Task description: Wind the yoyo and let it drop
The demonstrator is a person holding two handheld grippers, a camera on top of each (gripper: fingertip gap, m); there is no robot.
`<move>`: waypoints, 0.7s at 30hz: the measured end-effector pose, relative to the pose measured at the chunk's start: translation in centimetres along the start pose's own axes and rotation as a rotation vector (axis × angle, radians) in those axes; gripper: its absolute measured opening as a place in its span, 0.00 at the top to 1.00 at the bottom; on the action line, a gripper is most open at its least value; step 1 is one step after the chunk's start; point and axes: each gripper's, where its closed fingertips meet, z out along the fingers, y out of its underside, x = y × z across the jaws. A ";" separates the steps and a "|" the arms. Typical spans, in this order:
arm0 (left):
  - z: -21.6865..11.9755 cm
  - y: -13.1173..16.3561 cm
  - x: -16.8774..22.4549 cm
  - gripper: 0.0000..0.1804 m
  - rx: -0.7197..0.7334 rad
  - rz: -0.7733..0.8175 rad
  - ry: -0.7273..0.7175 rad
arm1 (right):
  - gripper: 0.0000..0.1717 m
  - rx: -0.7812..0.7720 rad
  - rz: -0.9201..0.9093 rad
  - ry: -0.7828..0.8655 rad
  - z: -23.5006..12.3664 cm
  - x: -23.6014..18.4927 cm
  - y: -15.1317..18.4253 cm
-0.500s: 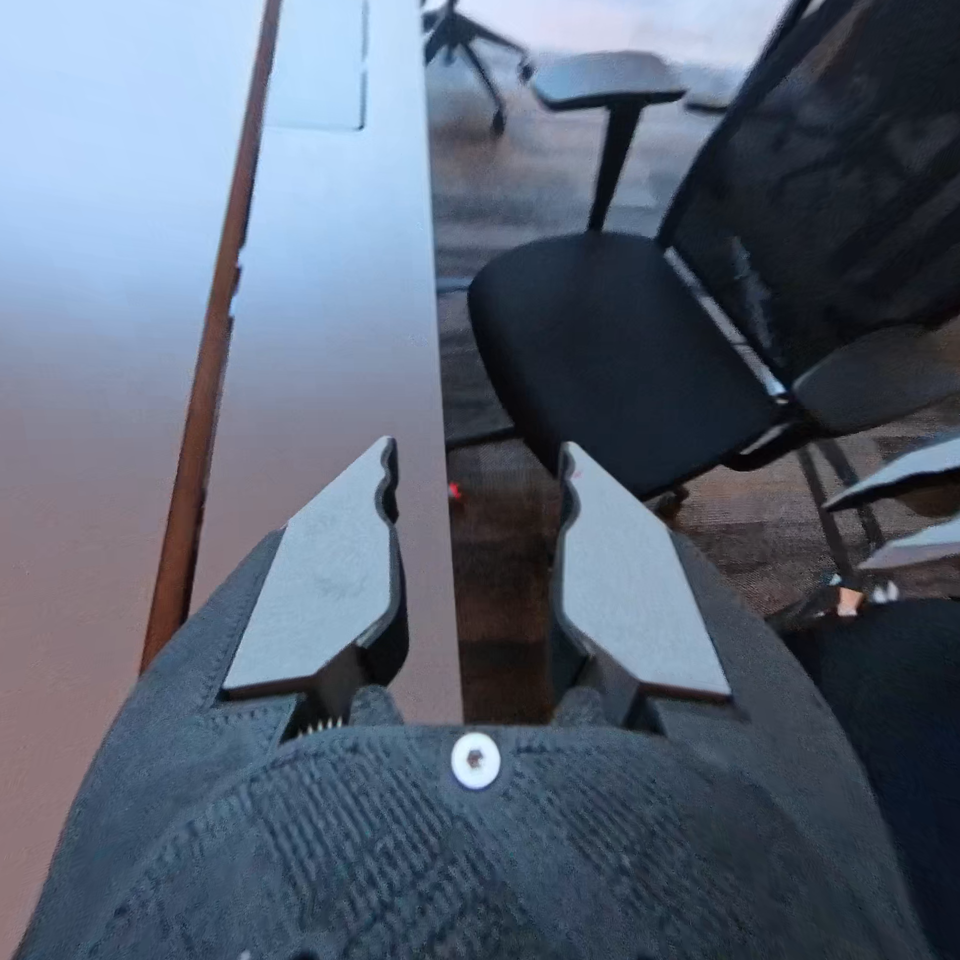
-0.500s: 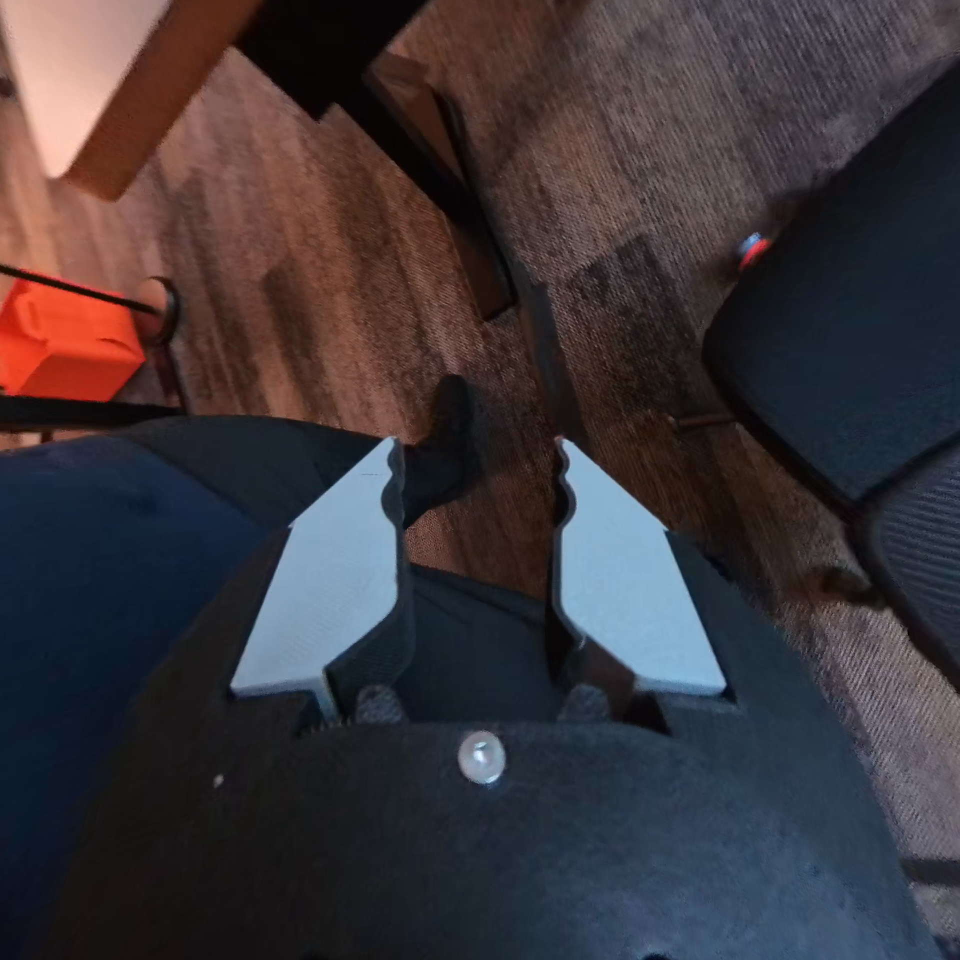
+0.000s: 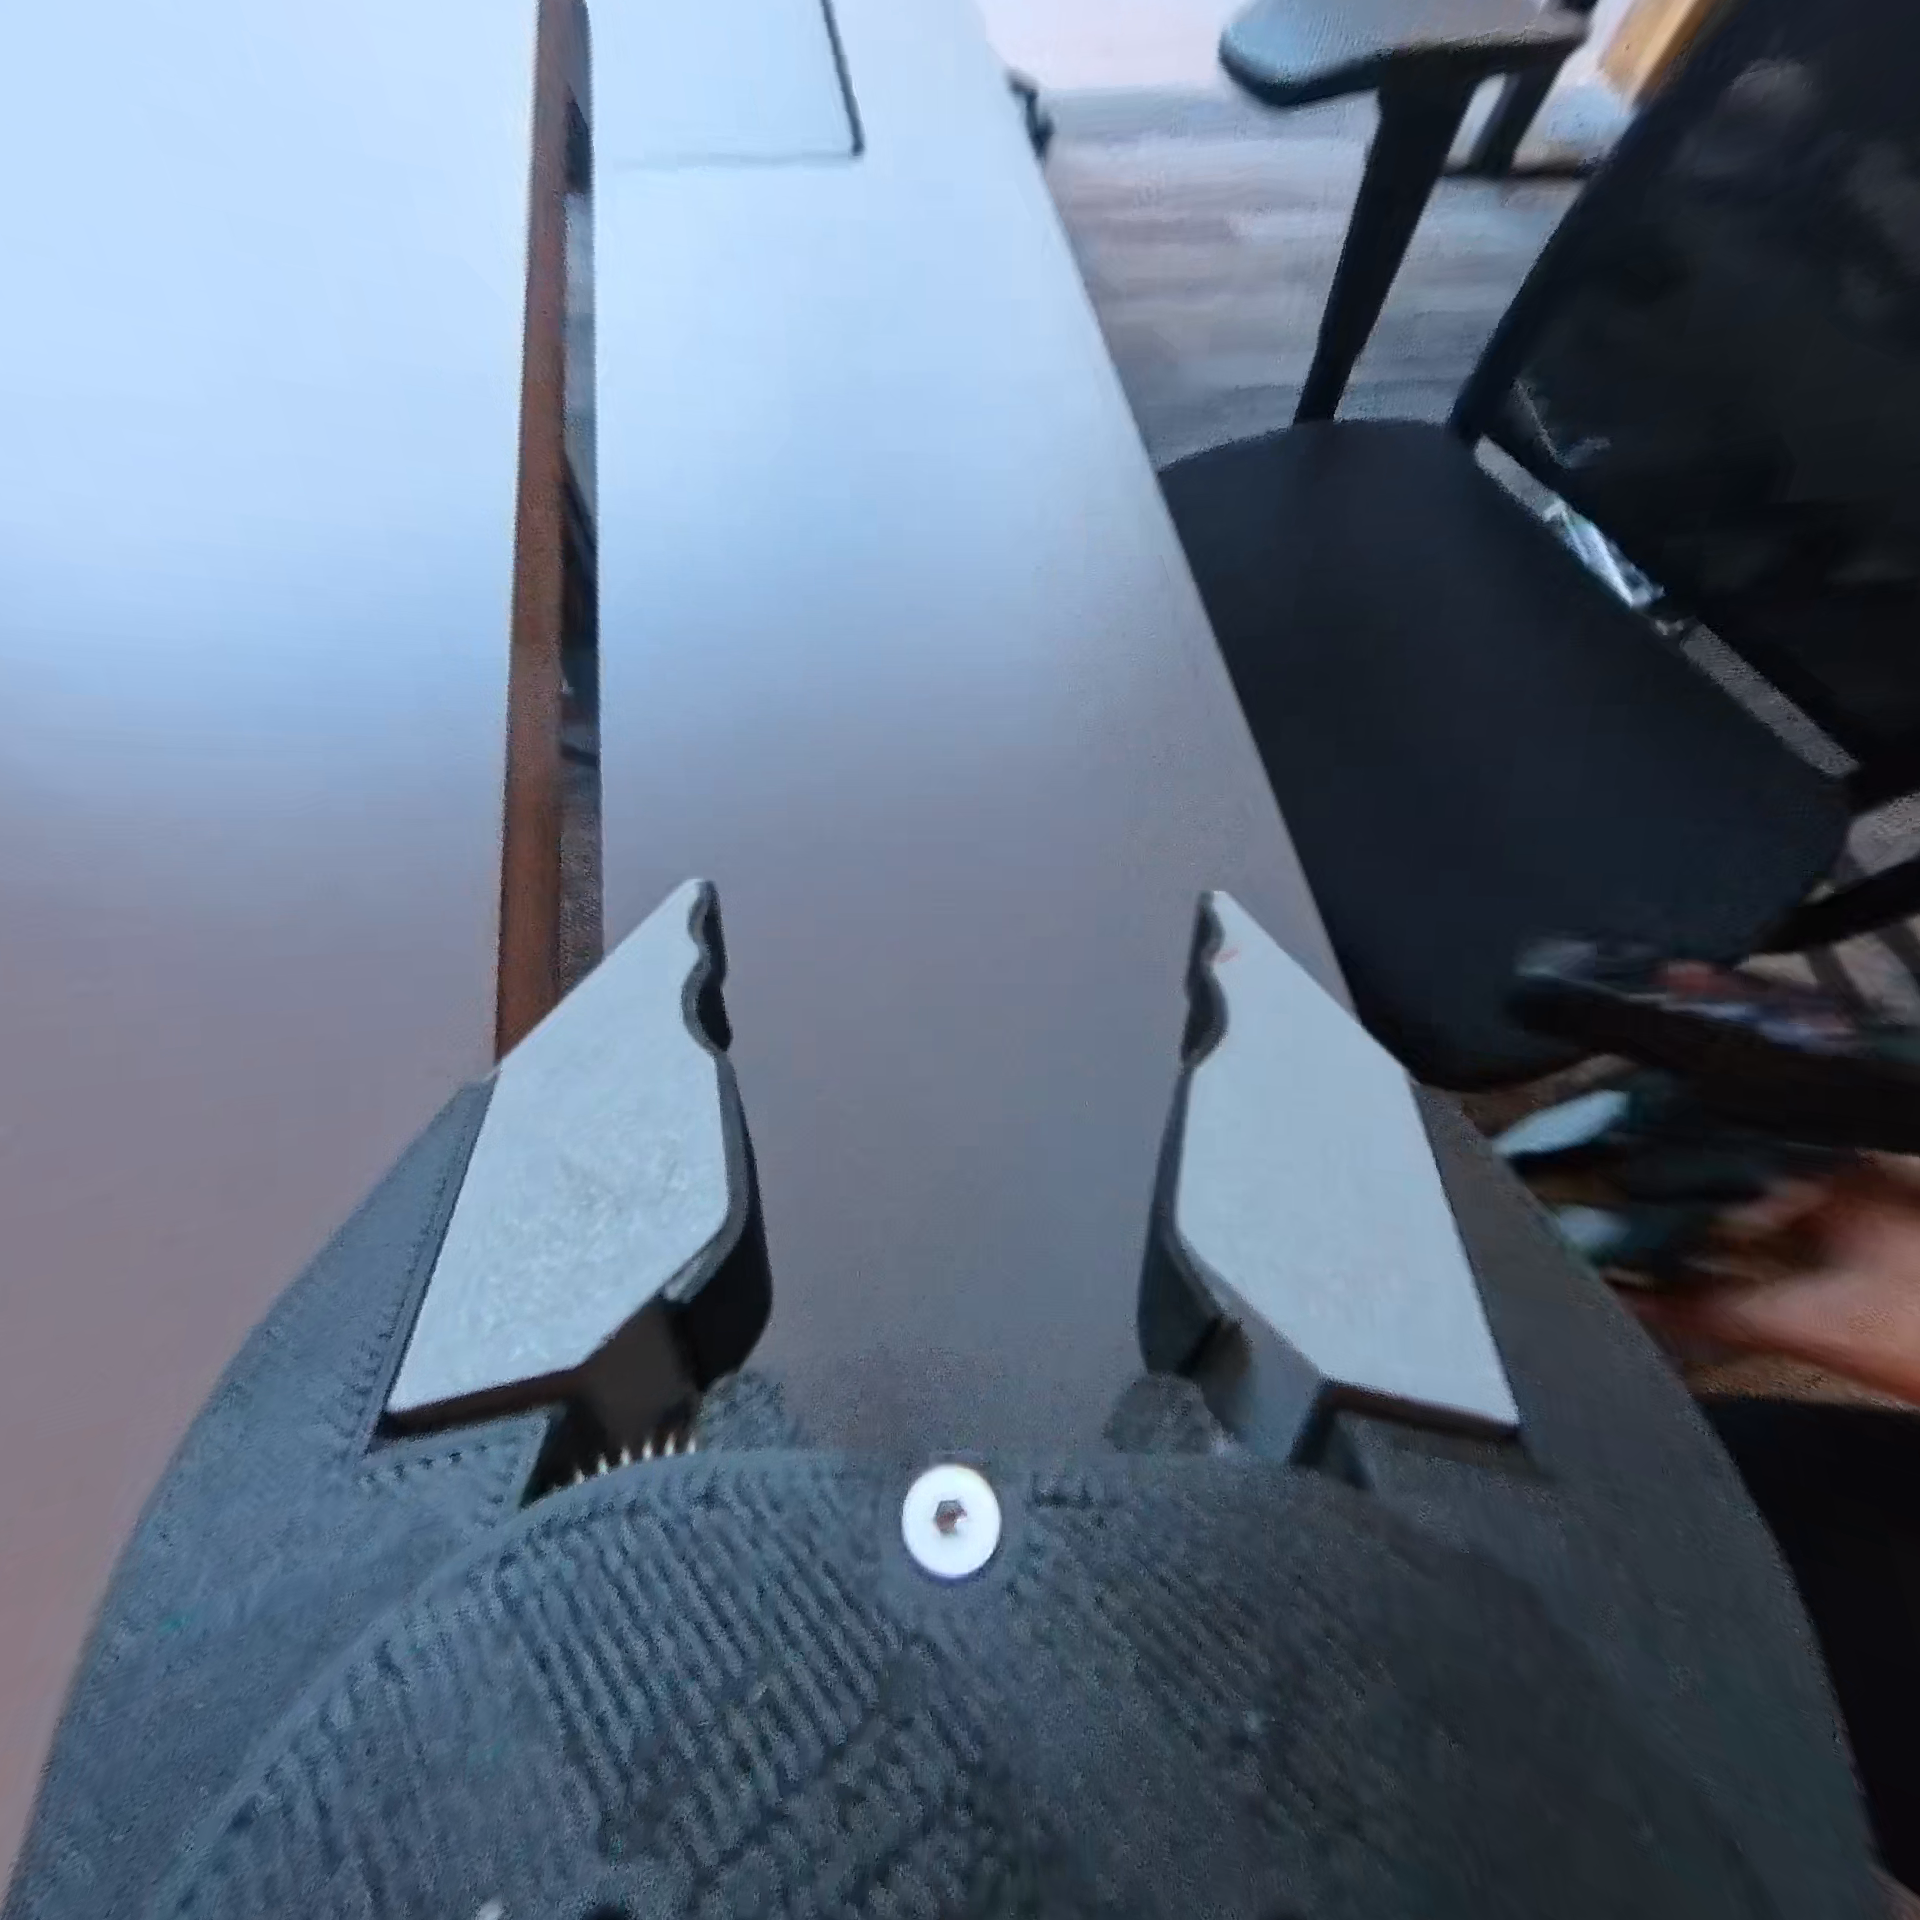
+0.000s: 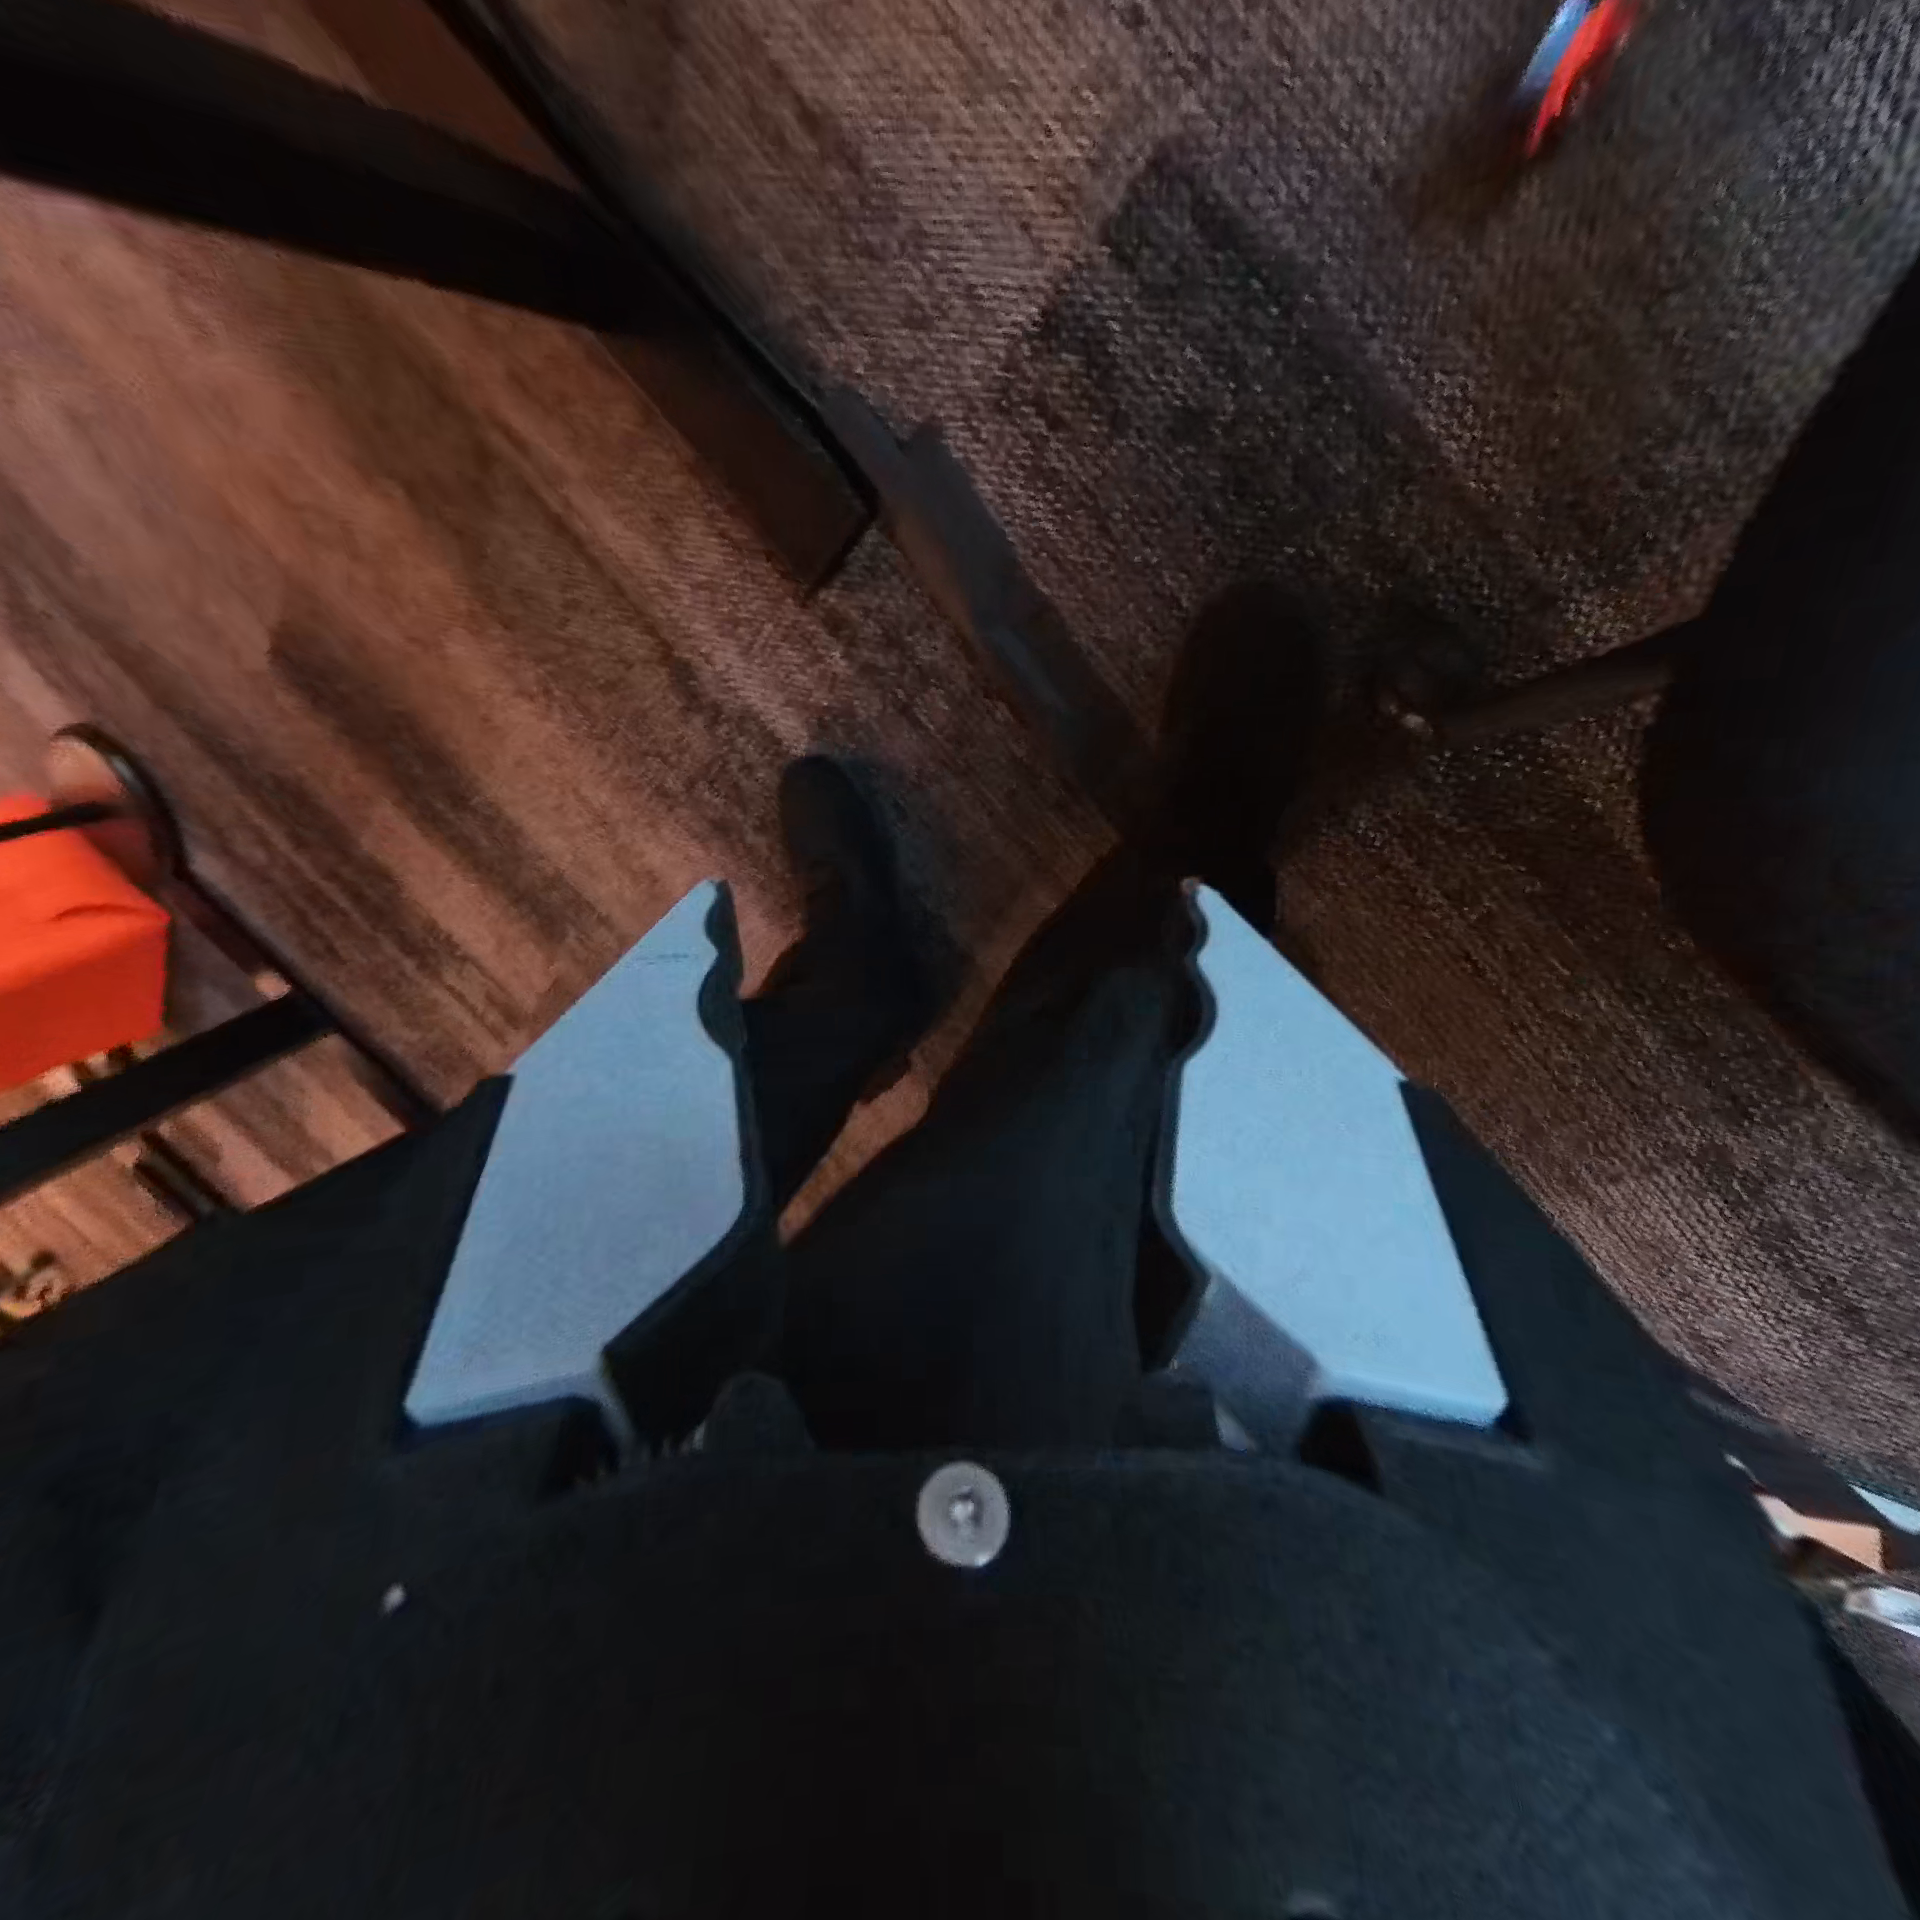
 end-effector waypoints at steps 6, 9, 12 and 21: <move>2.8 -3.3 -1.7 0.58 0.056 0.034 0.117 | 0.55 0.029 0.188 0.151 21.0 11.9 -11.4; 3.8 -5.0 -2.8 0.61 0.110 0.071 0.103 | 0.59 0.072 0.238 0.269 28.8 18.8 -17.1; 4.3 -6.1 -3.0 0.65 0.151 0.114 0.080 | 0.64 0.097 0.266 0.379 34.1 25.0 -21.5; 5.6 -4.6 -1.9 0.81 0.037 0.249 0.050 | 0.69 0.054 0.327 0.379 43.3 29.9 -22.2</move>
